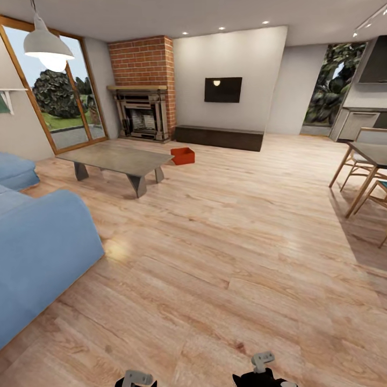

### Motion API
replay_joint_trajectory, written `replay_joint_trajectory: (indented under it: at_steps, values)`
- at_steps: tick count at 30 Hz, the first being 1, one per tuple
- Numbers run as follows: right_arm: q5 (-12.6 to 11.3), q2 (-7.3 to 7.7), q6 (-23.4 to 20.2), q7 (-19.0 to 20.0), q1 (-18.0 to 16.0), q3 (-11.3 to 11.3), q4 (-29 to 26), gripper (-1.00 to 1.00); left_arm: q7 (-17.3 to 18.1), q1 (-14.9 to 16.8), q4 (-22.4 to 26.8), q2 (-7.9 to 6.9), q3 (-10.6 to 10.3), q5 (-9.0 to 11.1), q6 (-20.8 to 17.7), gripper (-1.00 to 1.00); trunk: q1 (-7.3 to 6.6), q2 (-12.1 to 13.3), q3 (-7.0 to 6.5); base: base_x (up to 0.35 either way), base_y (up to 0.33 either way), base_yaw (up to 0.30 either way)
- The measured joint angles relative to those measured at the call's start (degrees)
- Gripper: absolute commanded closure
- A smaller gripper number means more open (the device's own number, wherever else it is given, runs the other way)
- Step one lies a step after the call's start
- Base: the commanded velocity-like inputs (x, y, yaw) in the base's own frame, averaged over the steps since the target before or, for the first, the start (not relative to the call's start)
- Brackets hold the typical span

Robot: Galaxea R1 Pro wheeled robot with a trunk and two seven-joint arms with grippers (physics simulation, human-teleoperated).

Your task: Move the two storage containers from the living room to the garage. In the garage, place one container on the floor and stack the other container on top of it (either order is fine).

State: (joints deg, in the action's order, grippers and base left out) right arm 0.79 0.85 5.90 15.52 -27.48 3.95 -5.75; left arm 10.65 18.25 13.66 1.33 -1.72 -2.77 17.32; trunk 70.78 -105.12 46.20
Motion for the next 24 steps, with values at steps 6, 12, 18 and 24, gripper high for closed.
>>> replay_joint_trajectory:
  at_steps: [6, 12, 18, 24]
  values:
    - [0.0, 0.00, 0.0, 0.0, 0.0, 0.0, 0.0, -1.00, 0.0, 0.0, 0.0, 0.00, 0.0, 0.0, 0.0, -1.00, 0.00, 0.0, 0.00, 0.344, -0.157, 0.000]
    - [0.0, 0.00, 0.0, 0.0, 0.0, 0.0, 0.0, -1.00, 0.0, 0.0, 0.0, 0.00, 0.0, 0.0, 0.0, -1.00, 0.00, 0.0, 0.00, 0.344, -0.161, 0.000]
    - [0.0, 0.00, 0.0, 0.0, 0.0, 0.0, 0.0, -1.00, 0.0, 0.0, 0.0, 0.00, 0.0, 0.0, 0.0, -1.00, 0.00, 0.0, 0.00, 0.344, -0.162, 0.000]
    - [0.0, 0.00, 0.0, 0.0, 0.0, 0.0, 0.0, -1.00, 0.0, 0.0, 0.0, 0.00, 0.0, 0.0, 0.0, -1.00, 0.00, 0.0, 0.00, 0.344, -0.162, 0.000]
